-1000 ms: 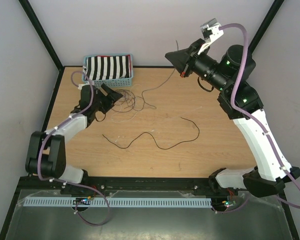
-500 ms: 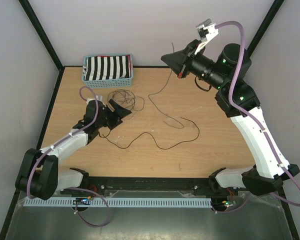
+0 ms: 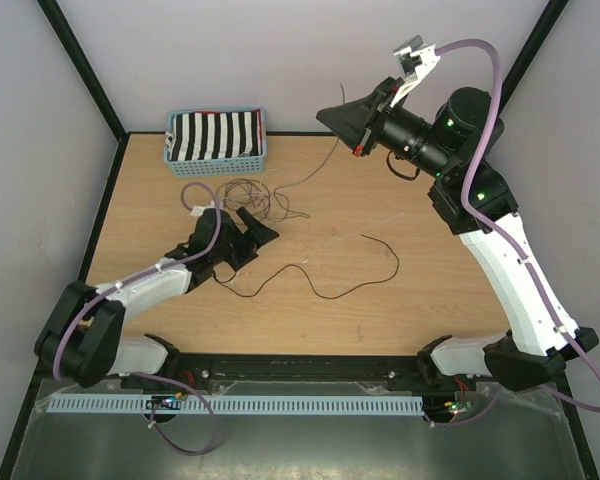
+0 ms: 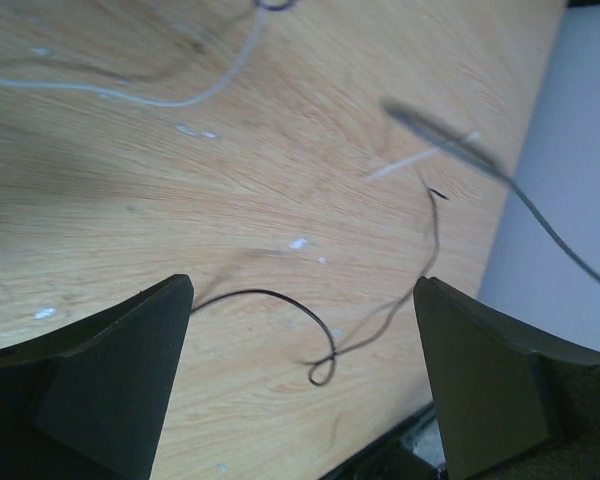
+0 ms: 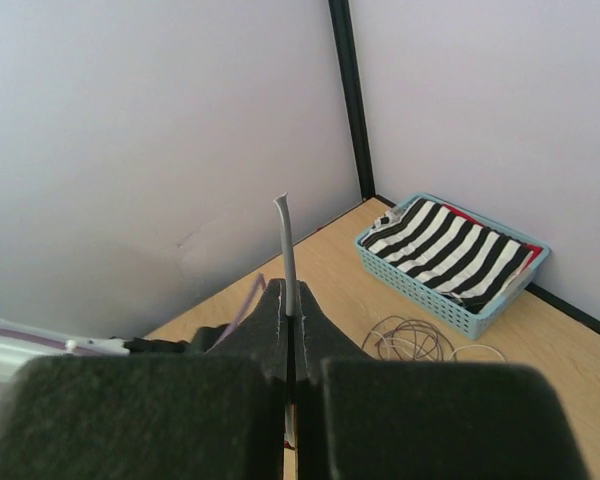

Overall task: Zip-tie the wires
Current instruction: Straighten the cable at the center of the board, then pick up the cable at the center of the board.

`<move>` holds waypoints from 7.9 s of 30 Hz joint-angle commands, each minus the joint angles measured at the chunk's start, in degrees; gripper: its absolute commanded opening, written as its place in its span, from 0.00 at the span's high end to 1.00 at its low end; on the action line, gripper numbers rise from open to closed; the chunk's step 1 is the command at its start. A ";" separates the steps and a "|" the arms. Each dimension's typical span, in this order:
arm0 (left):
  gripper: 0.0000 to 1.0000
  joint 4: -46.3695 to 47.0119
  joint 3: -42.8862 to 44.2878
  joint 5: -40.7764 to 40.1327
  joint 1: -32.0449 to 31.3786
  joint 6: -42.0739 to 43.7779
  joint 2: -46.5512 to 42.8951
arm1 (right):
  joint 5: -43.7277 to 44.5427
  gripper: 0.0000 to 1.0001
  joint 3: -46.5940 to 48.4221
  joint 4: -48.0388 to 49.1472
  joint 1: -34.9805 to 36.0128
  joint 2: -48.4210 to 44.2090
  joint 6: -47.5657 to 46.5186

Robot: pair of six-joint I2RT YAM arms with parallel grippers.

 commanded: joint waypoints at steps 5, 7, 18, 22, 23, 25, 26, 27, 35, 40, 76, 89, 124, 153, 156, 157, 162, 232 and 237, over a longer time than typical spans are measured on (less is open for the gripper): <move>0.07 3.10 5.02 -4.80 -0.12 -3.57 9.22 | -2.98 1.00 -1.95 5.91 0.02 -2.19 3.19; 0.08 4.02 5.68 -4.90 -0.13 -3.69 10.35 | -2.81 1.00 -2.42 5.95 0.02 -2.91 3.11; 0.11 6.11 7.03 -3.80 -0.45 -3.18 11.61 | -3.42 1.00 -4.57 8.23 0.02 -3.92 3.83; 0.11 6.29 6.96 -2.77 -0.82 -3.76 11.95 | -2.33 1.00 -4.81 8.43 0.02 -3.71 3.83; 0.11 6.42 6.92 -2.44 -0.83 -4.06 12.04 | -2.11 1.00 -4.87 8.37 0.04 -3.62 3.83; 0.11 6.81 6.91 -1.50 -0.83 -4.46 12.07 | -1.99 1.00 -5.13 8.38 0.03 -3.43 3.78; 0.10 7.16 7.05 -0.93 -0.89 -4.52 12.06 | -2.02 1.00 -5.22 8.44 0.02 -3.38 3.74; 0.10 7.62 7.43 -0.51 -1.10 -4.53 12.07 | -2.09 1.00 -5.41 8.43 0.02 -3.32 3.81; 0.10 8.05 10.14 0.48 -4.09 -4.37 13.65 | -3.15 1.00 -6.66 11.14 0.02 -3.18 6.47; 0.18 8.28 9.64 -0.09 -5.24 -4.20 15.31 | -2.22 1.00 -6.81 11.65 0.03 -3.55 6.13; 0.64 8.82 10.96 1.03 -6.87 -2.21 19.24 | -1.38 1.00 -8.48 12.51 0.02 -4.24 5.81; 0.96 9.10 10.47 0.70 -6.85 -2.09 18.96 | -0.58 1.00 -8.76 11.29 0.02 -4.08 4.56; 1.00 -30.73 -3.01 -0.84 23.16 20.65 -24.71 | 51.20 1.00 -44.54 -15.14 -1.12 -14.23 -18.54; 1.00 -25.71 -6.44 6.19 22.63 21.06 -16.59 | 55.11 1.00 -51.36 -12.02 -8.06 7.24 -12.87; 1.00 -24.83 -7.17 5.73 22.63 20.87 -15.74 | 54.51 1.00 -52.05 -10.66 -8.13 9.77 -12.36; 1.00 -24.36 -7.26 5.78 22.63 20.82 -15.40 | 54.42 1.00 -52.37 -10.16 -8.19 10.78 -12.28; 1.00 -23.09 -7.39 6.22 22.54 20.75 -13.54 | 53.31 1.00 -53.03 -7.35 -8.32 17.06 -11.07; 0.10 -30.87 13.09 2.83 23.27 30.74 -15.03 | 17.99 0.07 -30.35 -7.48 -6.56 10.39 -11.61; 0.08 -30.55 14.38 6.20 25.18 29.40 -13.62 | 14.78 0.08 -23.00 -3.33 -1.87 20.37 -8.78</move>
